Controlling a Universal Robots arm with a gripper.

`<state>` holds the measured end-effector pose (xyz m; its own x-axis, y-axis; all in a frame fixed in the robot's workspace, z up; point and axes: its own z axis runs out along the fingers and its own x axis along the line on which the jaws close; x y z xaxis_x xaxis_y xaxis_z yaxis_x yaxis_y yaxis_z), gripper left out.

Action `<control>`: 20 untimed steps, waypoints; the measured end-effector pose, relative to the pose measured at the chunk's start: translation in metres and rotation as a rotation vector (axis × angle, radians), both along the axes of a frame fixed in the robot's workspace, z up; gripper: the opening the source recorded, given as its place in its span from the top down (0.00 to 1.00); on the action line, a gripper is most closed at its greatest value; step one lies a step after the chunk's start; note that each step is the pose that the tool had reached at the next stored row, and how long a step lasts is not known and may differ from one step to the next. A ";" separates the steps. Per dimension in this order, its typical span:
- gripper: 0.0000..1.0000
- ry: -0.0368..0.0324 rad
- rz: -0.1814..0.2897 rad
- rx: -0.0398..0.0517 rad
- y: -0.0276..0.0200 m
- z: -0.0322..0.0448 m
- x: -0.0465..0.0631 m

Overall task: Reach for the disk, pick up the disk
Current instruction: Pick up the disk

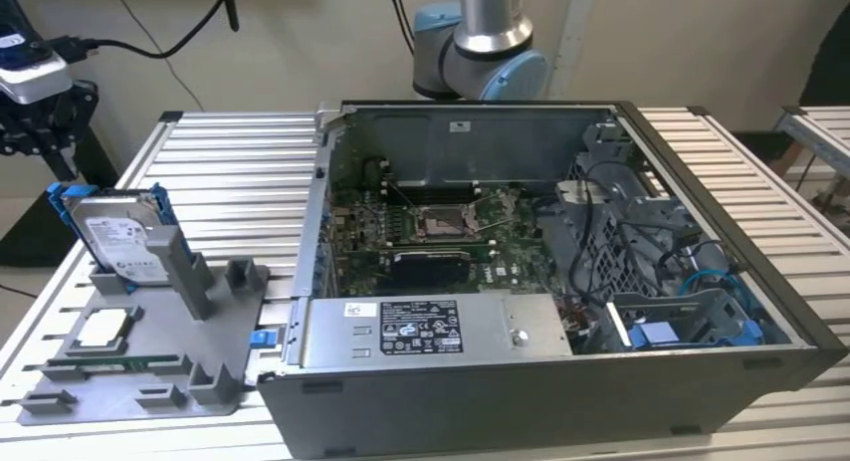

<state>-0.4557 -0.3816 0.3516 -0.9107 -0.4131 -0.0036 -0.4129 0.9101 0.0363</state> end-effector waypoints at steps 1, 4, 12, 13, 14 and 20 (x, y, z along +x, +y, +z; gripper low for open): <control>1.00 0.0001 0.008 0.0000 0.0000 -0.0002 0.000; 1.00 0.0001 0.035 -0.0001 -0.0001 -0.0008 0.002; 1.00 -0.0002 0.108 -0.0001 -0.0004 -0.0016 0.004; 1.00 -0.0005 0.117 -0.0001 -0.0004 -0.0016 0.004; 1.00 -0.0009 0.128 -0.0001 -0.0004 -0.0016 0.005; 1.00 -0.0021 0.213 -0.0002 -0.0004 -0.0016 0.005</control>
